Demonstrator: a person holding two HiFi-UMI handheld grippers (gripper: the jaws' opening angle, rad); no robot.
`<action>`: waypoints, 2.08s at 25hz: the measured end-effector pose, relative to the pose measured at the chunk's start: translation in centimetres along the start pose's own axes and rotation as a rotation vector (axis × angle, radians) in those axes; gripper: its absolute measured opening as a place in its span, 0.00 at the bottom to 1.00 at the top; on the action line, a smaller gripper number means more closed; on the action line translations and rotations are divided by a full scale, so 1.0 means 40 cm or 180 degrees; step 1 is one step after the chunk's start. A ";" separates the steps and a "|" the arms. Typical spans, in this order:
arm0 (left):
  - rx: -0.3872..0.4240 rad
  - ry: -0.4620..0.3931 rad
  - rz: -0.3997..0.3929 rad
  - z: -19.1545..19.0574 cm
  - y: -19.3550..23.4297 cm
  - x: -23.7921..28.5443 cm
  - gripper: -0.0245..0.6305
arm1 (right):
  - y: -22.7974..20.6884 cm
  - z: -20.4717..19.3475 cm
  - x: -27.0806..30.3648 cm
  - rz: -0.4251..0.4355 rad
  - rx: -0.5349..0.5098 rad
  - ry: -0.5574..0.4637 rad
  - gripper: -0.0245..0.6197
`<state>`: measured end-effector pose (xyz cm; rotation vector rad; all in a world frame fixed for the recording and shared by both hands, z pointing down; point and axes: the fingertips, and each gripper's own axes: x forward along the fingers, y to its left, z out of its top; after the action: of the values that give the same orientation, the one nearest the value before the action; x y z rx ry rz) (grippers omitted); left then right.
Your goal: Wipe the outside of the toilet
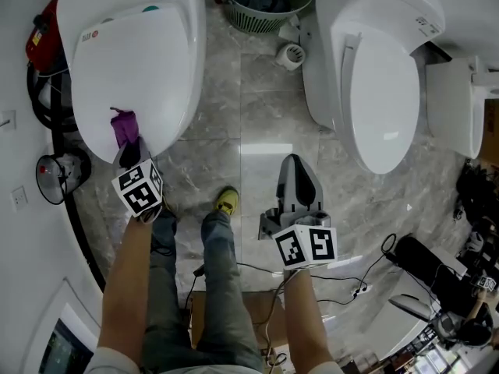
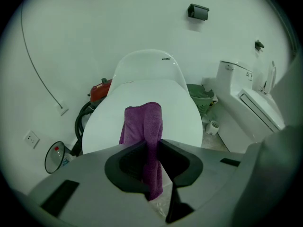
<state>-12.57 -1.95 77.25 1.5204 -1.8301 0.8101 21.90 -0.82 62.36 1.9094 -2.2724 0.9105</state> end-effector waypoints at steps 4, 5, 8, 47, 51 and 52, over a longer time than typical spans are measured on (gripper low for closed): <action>0.0038 -0.0021 -0.0094 -0.004 -0.061 -0.003 0.19 | -0.025 0.002 -0.016 -0.0019 0.0000 -0.0009 0.05; 0.0060 -0.0029 -0.0125 -0.005 -0.078 -0.004 0.19 | -0.031 0.002 -0.020 -0.0028 0.0001 -0.0009 0.05; 0.0128 -0.0040 -0.0217 -0.010 -0.130 -0.003 0.19 | -0.054 0.005 -0.033 -0.0072 0.0020 -0.0021 0.05; 0.0260 -0.0001 -0.2013 0.066 -0.192 -0.160 0.19 | 0.182 0.043 -0.016 0.0131 -0.0171 0.0031 0.05; 0.0218 -0.0069 -0.1907 0.097 -0.122 -0.184 0.19 | 0.228 0.057 -0.013 0.0168 -0.0206 0.0050 0.05; 0.0221 -0.0089 -0.1887 0.106 -0.110 -0.193 0.19 | 0.237 0.064 -0.014 0.0174 -0.0210 0.0044 0.05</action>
<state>-7.42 -1.21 68.90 1.9811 -1.2597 0.5643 14.24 -0.78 56.16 1.8177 -2.3271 0.8402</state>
